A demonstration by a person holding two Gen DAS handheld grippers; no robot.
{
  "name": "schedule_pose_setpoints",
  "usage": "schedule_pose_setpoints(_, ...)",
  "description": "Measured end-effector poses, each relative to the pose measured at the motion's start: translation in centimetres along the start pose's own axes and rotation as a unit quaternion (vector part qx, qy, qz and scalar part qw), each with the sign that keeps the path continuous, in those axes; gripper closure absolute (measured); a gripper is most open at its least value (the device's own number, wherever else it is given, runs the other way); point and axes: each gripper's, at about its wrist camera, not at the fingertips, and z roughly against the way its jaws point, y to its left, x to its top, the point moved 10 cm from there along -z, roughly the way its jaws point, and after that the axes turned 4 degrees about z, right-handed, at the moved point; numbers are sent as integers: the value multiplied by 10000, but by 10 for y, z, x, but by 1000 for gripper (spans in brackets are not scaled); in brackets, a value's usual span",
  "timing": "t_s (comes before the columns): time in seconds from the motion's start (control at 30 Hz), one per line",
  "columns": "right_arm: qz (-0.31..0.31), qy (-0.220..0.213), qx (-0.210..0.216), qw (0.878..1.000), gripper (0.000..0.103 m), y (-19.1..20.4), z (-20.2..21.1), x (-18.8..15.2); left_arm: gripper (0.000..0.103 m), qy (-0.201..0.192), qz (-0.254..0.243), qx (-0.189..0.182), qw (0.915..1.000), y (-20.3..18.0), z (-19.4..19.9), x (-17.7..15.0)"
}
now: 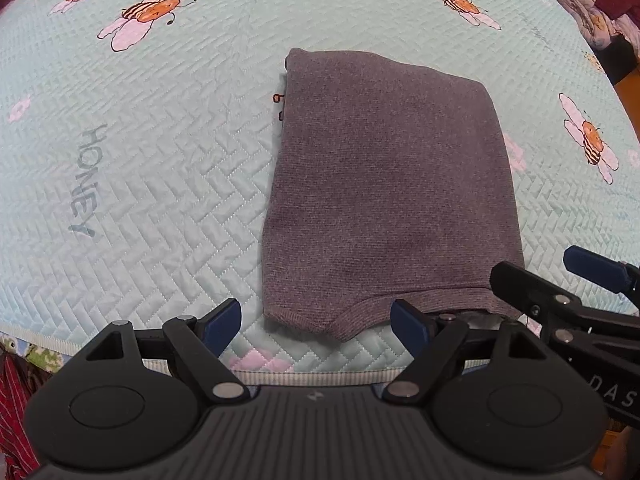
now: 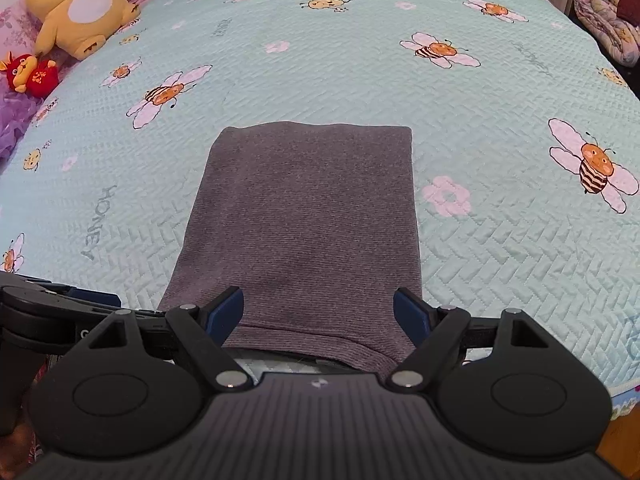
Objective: Fold clothes
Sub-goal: 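Hold both open grippers at the end of the grey bundle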
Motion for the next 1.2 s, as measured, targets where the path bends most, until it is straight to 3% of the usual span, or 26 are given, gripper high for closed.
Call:
schedule_pose_setpoints(1.0,30,-38,-58,10000,21,2,-1,-3,18,-98,18,-57,9999,1,-2,-5)
schedule_pose_setpoints(1.2,2,-267,72,9996,21,-7,2,-4,18,-513,7,-505,9974,6,3,-5)
